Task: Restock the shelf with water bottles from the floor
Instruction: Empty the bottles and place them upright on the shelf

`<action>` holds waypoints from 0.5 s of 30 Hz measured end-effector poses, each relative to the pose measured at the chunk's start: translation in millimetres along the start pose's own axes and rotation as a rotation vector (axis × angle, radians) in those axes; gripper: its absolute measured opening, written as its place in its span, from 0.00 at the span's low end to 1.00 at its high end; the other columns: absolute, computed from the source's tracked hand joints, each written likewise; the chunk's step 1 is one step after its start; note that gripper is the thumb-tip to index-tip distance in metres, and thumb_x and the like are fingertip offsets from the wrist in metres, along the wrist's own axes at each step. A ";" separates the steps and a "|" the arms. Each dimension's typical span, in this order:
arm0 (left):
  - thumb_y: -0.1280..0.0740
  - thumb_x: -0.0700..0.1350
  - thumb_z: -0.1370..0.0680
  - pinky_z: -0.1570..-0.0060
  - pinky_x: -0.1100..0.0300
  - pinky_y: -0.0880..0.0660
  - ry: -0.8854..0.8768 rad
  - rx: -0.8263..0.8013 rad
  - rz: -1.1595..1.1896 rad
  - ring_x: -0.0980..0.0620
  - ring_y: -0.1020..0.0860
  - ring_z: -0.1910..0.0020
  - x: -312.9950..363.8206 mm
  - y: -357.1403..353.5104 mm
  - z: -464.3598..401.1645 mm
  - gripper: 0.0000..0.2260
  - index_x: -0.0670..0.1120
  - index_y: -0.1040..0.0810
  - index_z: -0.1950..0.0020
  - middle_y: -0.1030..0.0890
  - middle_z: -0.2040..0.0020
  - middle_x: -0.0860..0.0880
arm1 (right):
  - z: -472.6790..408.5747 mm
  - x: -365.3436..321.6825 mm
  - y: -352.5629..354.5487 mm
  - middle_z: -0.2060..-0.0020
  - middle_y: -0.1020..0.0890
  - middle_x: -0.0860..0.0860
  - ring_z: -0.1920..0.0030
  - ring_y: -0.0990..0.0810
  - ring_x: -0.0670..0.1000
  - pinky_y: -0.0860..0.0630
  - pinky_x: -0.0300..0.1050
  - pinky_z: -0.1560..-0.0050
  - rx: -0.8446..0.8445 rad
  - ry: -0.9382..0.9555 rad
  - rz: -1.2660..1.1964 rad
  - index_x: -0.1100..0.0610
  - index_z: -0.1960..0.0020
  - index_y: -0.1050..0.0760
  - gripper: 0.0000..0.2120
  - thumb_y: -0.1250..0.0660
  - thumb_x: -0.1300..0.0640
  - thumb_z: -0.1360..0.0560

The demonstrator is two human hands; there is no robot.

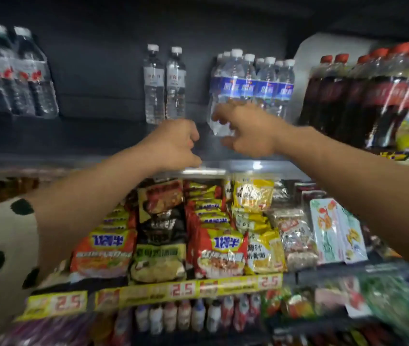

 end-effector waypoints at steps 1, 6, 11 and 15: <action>0.25 0.41 0.32 0.48 0.53 0.23 -0.019 -0.024 -0.062 0.46 0.22 0.53 -4.7 -5.5 26.3 0.17 0.43 0.22 0.44 0.21 0.52 0.46 | 19.7 -18.3 -13.9 0.42 0.25 0.57 0.43 0.25 0.58 0.29 0.47 0.47 -0.025 0.002 -0.031 0.59 0.37 0.31 0.21 0.32 0.55 0.27; 0.27 0.45 0.32 0.50 0.52 0.24 -0.010 -0.261 -0.248 0.45 0.22 0.47 -70.7 -72.6 145.5 0.17 0.45 0.24 0.45 0.20 0.47 0.46 | 107.4 -108.3 -106.9 0.43 0.27 0.58 0.43 0.27 0.60 0.29 0.50 0.48 -0.150 0.036 -0.173 0.59 0.35 0.31 0.23 0.32 0.57 0.28; 0.30 0.43 0.29 0.56 0.53 0.25 0.176 -0.530 -0.185 0.45 0.24 0.52 -164.0 -174.9 255.2 0.10 0.47 0.30 0.52 0.24 0.48 0.45 | 175.4 -201.2 -254.4 0.46 0.26 0.59 0.46 0.26 0.62 0.26 0.53 0.52 -0.422 0.095 -0.344 0.61 0.37 0.30 0.22 0.32 0.57 0.28; 0.31 0.44 0.30 0.53 0.51 0.26 0.332 -0.678 -0.093 0.43 0.24 0.48 -244.9 -271.0 340.1 0.12 0.46 0.27 0.48 0.23 0.47 0.45 | 231.2 -280.0 -375.5 0.44 0.28 0.60 0.44 0.27 0.62 0.28 0.51 0.53 -0.642 0.090 -0.515 0.63 0.37 0.31 0.19 0.35 0.58 0.25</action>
Point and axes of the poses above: each hand's wrist, its own z-axis away from the middle knuckle, its own y-axis out of the back of the hand, x = y × z, the point moved 9 cm from there along -z, towards the middle knuckle
